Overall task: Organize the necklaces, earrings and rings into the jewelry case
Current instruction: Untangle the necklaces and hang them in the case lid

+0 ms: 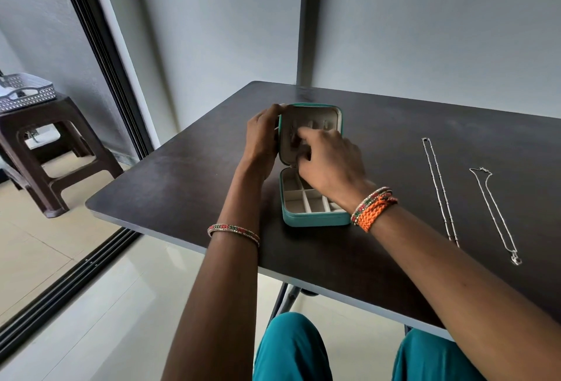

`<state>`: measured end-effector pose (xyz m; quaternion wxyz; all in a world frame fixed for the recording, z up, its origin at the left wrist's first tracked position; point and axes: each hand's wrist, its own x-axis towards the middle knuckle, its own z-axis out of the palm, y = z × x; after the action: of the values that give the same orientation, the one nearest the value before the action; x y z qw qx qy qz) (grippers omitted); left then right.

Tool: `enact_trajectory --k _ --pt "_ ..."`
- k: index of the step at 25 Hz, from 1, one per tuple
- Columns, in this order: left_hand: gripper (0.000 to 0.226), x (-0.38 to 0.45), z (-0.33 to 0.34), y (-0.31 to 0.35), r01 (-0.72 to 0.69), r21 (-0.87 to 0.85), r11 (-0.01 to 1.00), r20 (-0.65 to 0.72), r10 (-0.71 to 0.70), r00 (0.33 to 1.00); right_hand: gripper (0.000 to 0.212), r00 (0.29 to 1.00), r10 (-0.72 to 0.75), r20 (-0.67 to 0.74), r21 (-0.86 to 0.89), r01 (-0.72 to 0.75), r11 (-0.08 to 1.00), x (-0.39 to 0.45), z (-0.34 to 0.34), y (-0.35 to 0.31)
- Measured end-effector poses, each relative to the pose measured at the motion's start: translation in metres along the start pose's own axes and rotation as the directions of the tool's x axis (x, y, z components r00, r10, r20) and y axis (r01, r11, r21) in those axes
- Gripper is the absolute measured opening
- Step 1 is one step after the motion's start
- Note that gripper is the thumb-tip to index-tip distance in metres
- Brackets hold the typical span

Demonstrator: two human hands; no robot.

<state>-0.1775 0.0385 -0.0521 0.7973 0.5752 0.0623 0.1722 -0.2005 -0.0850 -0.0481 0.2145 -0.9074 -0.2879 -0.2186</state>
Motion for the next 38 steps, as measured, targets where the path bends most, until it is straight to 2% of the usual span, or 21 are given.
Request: enact_trajectory --k 10,14,18,22,25,27,29,34,36,38 --pt "0.019 0.003 -0.002 -0.004 0.021 0.048 0.999 -0.045 -0.019 0.999 0.021 0.993 0.05 0.103 0.063 -0.056 0.996 -0.001 0.001 -0.002" --pt "0.033 0.0 0.001 0.0 0.115 0.028 0.993 -0.035 -0.114 0.993 0.02 0.988 0.142 -0.056 0.146 -0.132 0.98 0.004 -0.018 0.002" --pt "0.048 0.002 0.001 0.001 0.144 0.068 0.987 -0.029 -0.143 0.989 0.018 0.973 0.196 -0.123 0.193 -0.171 0.966 0.011 -0.05 0.03" --pt "0.037 0.001 0.006 -0.001 0.086 0.101 0.991 -0.028 -0.083 0.996 0.021 0.949 0.268 -0.166 0.205 -0.233 0.951 -0.001 -0.066 0.067" --pt "0.029 0.0 0.008 -0.005 0.01 0.091 0.996 -0.016 -0.009 1.0 0.03 0.989 0.134 -0.058 0.137 -0.125 0.983 -0.015 -0.059 0.057" --pt "0.026 -0.002 0.012 -0.006 0.009 0.043 0.999 0.007 -0.009 1.0 0.039 0.999 -0.018 0.037 0.047 0.017 0.999 -0.018 -0.05 0.038" --pt "0.024 -0.006 0.013 -0.004 0.026 0.017 1.0 0.039 -0.027 0.999 0.042 0.993 -0.099 0.062 -0.061 0.103 0.993 -0.015 -0.04 0.022" --pt "0.023 -0.007 0.013 -0.003 0.032 -0.015 0.999 0.073 -0.031 0.997 0.024 0.991 -0.064 0.114 -0.156 0.081 0.984 -0.016 -0.021 0.012" --pt "0.024 -0.007 0.014 -0.003 0.037 -0.026 0.999 0.08 -0.035 0.996 0.024 0.991 -0.057 0.118 -0.135 0.073 0.988 -0.018 -0.021 0.01" --pt "0.024 -0.008 0.014 -0.001 0.04 -0.033 0.999 0.092 -0.037 0.995 0.03 0.996 -0.082 0.048 -0.11 0.087 0.99 -0.02 -0.025 0.009"
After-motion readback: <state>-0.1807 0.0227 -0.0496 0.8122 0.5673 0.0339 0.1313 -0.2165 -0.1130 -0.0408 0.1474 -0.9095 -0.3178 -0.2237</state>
